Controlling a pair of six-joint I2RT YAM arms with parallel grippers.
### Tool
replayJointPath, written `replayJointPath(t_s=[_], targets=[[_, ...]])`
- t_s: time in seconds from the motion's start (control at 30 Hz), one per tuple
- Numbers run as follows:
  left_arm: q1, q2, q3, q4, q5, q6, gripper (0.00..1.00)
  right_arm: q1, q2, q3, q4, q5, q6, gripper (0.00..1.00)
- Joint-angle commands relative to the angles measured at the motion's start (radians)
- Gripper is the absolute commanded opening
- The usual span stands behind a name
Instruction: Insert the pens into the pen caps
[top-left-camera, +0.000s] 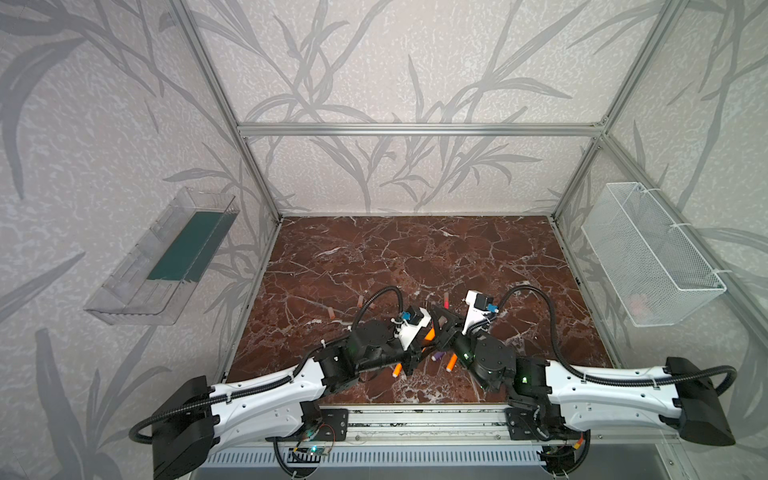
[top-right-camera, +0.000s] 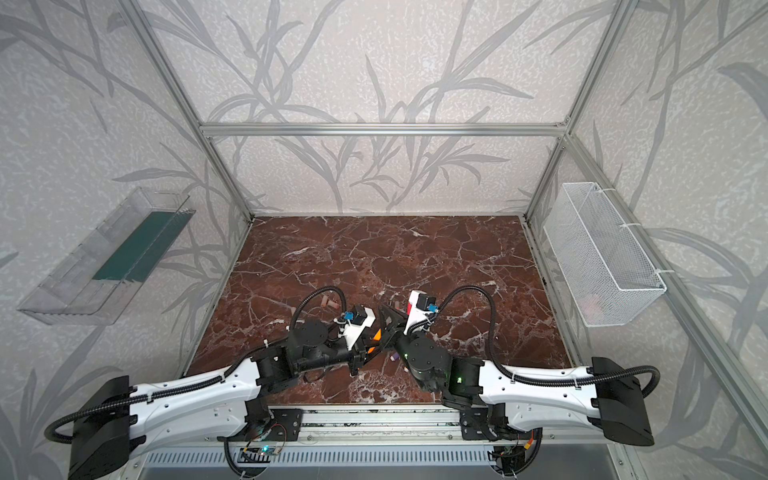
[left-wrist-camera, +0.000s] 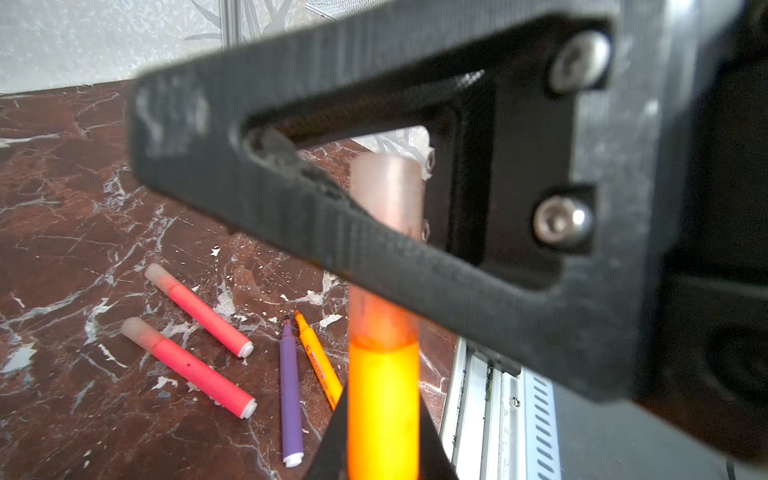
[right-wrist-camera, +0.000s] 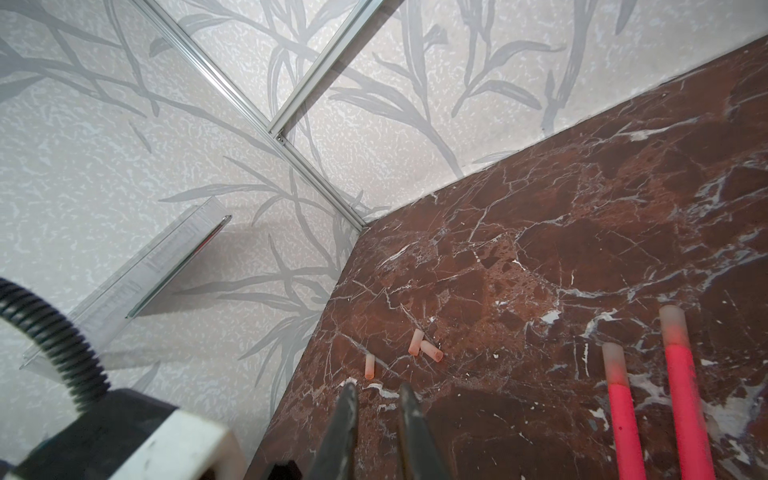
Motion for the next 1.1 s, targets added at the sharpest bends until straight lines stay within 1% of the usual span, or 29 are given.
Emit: replayJointPath(t_s=[0.0,0.07,0.2,0.33,0.5,0.63,0.7,0.83,0.87,0.9,1.03,1.07], targets=[[0.015,-0.024,0.007,0.134,-0.113,-0.070,0.00,0.018,-0.024,-0.036,-0.085,-0.022,-0.060,0.23],[0.011,-0.021,0.007,0.138,-0.109,-0.070,0.00,0.008,-0.023,-0.035,-0.085,-0.029,-0.057,0.30],[0.004,-0.013,0.006,0.155,-0.096,-0.069,0.00,-0.002,-0.016,-0.041,-0.074,-0.069,-0.051,0.36],[-0.002,-0.007,0.007,0.160,-0.086,-0.070,0.00,-0.017,0.010,-0.032,-0.046,-0.094,-0.062,0.39],[-0.011,0.006,0.003,0.186,-0.064,-0.069,0.00,-0.038,0.049,-0.027,-0.018,-0.154,-0.041,0.39],[-0.017,0.016,0.008,0.188,-0.038,-0.069,0.00,-0.044,0.082,-0.004,-0.029,-0.152,-0.036,0.39],[-0.020,0.020,0.004,0.198,-0.017,-0.068,0.00,-0.059,0.097,0.000,-0.031,-0.170,-0.023,0.38],[-0.022,0.026,0.001,0.206,0.020,-0.064,0.00,-0.082,0.111,-0.022,0.000,-0.210,0.003,0.29],[-0.021,0.026,0.000,0.206,0.021,-0.063,0.00,-0.086,0.113,-0.023,0.002,-0.212,0.003,0.25],[-0.023,0.025,0.001,0.204,0.020,-0.062,0.00,-0.090,0.116,-0.019,0.000,-0.213,0.005,0.20],[-0.022,0.016,0.003,0.172,-0.006,-0.052,0.00,-0.112,0.115,0.001,-0.052,-0.224,-0.001,0.09],[-0.022,0.012,0.000,0.164,-0.018,-0.052,0.01,-0.121,0.111,-0.005,-0.058,-0.219,-0.003,0.05]])
